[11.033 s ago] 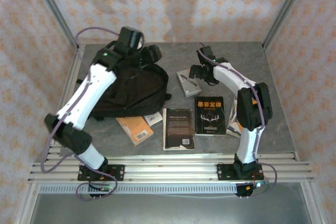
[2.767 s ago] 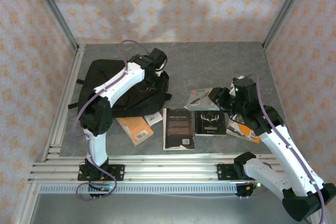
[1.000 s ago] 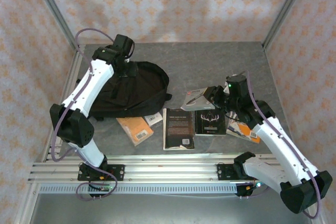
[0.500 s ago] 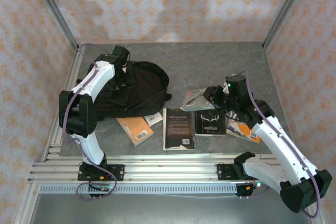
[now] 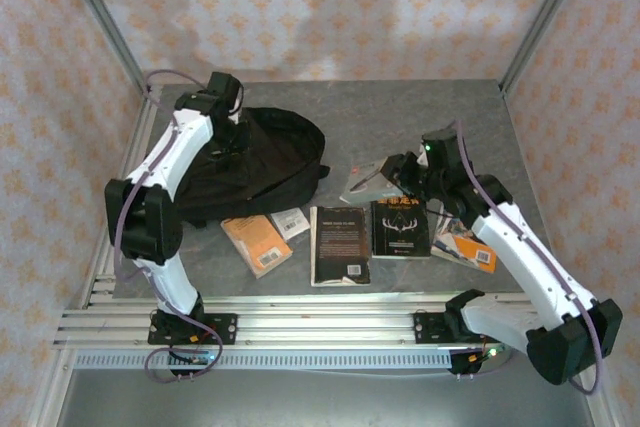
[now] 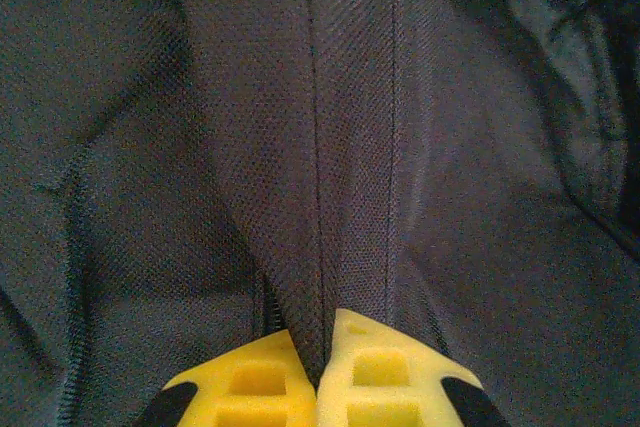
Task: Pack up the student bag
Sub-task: Open the student bag at the middle-left of the table.
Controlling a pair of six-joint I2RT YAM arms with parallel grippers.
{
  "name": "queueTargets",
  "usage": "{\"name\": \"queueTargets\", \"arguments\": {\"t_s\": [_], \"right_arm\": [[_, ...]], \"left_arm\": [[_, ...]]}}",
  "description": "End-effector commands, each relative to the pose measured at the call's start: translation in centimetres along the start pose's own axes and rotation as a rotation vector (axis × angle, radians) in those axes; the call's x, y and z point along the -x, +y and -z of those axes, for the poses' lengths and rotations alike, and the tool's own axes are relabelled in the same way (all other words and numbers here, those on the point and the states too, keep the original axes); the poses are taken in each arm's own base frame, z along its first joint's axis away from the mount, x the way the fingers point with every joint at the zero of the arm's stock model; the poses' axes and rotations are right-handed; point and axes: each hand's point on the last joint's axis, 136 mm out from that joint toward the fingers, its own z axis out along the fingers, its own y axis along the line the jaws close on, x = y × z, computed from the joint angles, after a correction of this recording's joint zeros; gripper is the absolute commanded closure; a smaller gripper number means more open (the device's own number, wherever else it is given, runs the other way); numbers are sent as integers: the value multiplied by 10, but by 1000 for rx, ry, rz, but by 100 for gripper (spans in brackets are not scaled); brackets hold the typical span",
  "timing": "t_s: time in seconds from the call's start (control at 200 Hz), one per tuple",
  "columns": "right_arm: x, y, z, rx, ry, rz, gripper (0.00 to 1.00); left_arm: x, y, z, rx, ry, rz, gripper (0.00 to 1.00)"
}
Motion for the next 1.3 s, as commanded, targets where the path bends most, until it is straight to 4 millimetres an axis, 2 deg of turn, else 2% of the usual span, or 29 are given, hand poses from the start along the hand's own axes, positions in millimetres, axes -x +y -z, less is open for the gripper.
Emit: {"name": "queueTargets", "arguments": {"t_s": [0.0, 0.135, 0.205, 0.42, 0.525, 0.656, 0.866, 0.931, 1.016, 1.131, 1.296], "right_arm": [[38, 43, 0, 88, -104, 59, 70], [64, 58, -14, 69, -163, 79, 71], [77, 66, -19, 72, -203, 87, 71], [104, 100, -41, 133, -230, 89, 70], [122, 105, -29, 79, -299, 128, 70], [141, 106, 7, 24, -437, 188, 71], [152, 108, 34, -15, -524, 250, 71], [153, 114, 36, 12, -536, 266, 71], [148, 124, 24, 46, -479, 296, 70], [133, 139, -4, 106, -326, 328, 67], [126, 134, -29, 83, -245, 354, 66]], "left_arm": [[29, -11, 70, -112, -176, 17, 100], [40, -20, 99, -209, -237, 21, 100], [43, -30, 112, -283, -262, 10, 100], [47, -54, 130, -423, -294, -41, 100], [48, -59, 130, -453, -294, -43, 100], [47, -63, 130, -482, -286, -42, 100], [44, -66, 131, -503, -281, -47, 100], [43, -68, 131, -516, -280, -46, 100], [41, -70, 130, -529, -270, -47, 100], [39, -70, 130, -535, -265, -50, 100], [35, -72, 126, -551, -249, -47, 100]]}}
